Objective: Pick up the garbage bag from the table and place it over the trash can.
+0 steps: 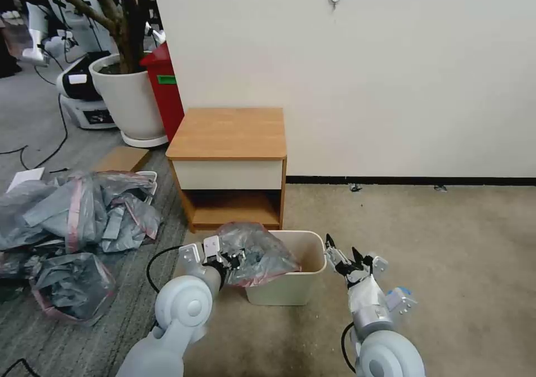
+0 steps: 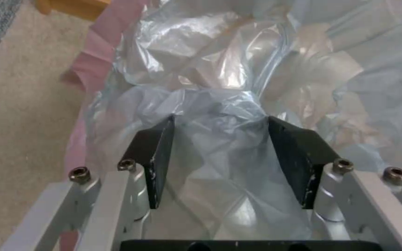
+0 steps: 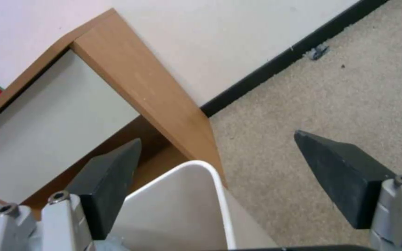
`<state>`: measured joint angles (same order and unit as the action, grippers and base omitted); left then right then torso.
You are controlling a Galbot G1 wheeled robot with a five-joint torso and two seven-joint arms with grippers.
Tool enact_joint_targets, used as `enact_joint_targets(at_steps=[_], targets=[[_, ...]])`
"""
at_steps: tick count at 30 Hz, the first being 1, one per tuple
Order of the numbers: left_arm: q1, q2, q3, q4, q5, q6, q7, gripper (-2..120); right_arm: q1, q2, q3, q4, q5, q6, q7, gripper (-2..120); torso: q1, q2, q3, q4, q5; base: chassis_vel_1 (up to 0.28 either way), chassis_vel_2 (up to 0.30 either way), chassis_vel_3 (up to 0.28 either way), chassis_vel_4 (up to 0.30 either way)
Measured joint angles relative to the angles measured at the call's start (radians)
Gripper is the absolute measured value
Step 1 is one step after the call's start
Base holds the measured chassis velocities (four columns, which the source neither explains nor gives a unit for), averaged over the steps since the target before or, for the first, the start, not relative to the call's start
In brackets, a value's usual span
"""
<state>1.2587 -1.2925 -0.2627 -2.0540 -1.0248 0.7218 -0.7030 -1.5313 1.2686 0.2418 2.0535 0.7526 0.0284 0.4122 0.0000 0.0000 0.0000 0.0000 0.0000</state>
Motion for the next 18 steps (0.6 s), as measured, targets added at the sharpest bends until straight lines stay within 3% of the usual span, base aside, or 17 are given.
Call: enact_joint_targets(at_steps=[18], targets=[[-0.065, 0.026, 0.045, 0.054, -0.091, 0.009, -0.07, 54, 0.003, 0.003, 0.002, -0.023, -0.005, 0.007, -0.001, 82, 0.0, 0.0, 0.0, 0.0, 0.0, 0.0, 0.0, 0.0, 0.0]])
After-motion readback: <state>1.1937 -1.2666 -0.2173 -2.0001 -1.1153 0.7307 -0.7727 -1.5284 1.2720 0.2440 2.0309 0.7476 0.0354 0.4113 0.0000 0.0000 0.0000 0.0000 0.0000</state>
